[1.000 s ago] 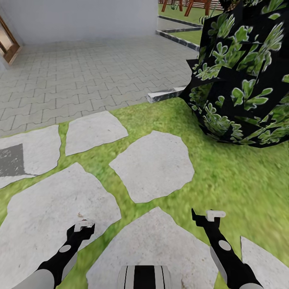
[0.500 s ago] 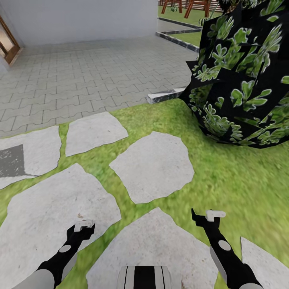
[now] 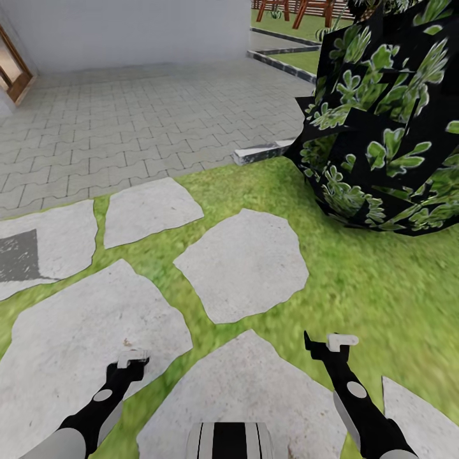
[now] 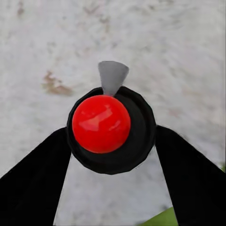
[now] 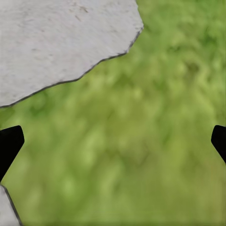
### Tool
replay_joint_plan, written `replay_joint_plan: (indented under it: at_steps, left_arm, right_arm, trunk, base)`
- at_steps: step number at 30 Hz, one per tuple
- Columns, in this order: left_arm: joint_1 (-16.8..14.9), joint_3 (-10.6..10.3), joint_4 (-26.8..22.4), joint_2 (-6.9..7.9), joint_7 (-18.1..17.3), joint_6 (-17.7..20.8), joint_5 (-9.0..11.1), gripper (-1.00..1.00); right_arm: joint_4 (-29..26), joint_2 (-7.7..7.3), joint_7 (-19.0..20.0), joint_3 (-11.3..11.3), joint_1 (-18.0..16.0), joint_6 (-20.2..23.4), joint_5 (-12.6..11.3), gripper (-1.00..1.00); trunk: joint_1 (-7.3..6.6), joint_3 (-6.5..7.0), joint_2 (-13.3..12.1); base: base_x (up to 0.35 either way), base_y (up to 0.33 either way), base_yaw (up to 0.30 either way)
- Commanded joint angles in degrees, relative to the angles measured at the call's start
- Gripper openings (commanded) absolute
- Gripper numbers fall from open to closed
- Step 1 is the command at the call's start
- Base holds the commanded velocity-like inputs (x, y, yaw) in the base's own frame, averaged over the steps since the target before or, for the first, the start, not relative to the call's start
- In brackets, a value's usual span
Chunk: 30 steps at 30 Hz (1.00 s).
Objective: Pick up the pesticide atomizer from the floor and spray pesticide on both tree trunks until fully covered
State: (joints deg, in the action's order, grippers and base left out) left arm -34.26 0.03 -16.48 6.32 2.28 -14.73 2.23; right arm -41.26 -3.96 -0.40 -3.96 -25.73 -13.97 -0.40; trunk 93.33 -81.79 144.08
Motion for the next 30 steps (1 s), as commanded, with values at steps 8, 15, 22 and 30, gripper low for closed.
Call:
replay_joint_plan:
  at_steps: [8, 15, 22, 30]
  left_arm:
    - [-0.02, 0.15, -0.01, 0.09, 0.15, -0.17, 0.14, -1.0]
    - [-0.02, 0.07, -0.04, 0.05, 0.09, -0.2, 0.14, -1.0]
    - [-0.02, 0.06, -0.13, 0.02, 0.09, -0.21, 0.14, -1.0]
    - [-0.06, 0.06, -0.11, 0.0, 0.01, -0.12, 0.14, -1.0]
  right_arm:
    - [0.04, 0.0, -0.04, 0.0, -0.02, -0.14, -0.04, 1.0]
    - [0.04, 0.0, -0.04, 0.0, -0.02, -0.16, -0.04, 1.0]
    - [0.04, 0.0, -0.04, 0.0, -0.02, -0.14, -0.04, 1.0]
    - [0.04, 0.0, -0.04, 0.0, -0.02, -0.12, -0.02, 1.0]
  trunk:
    - [-0.01, -0.03, 0.01]
    - [-0.01, -0.03, 0.01]
    - [-0.01, -0.03, 0.01]
    - [-0.19, 1.52, -0.08]
  base:
    - [0.0, 0.0, 0.0]
    - [0.0, 0.0, 0.0]
    - [0.0, 0.0, 0.0]
    - [0.0, 0.0, 0.0]
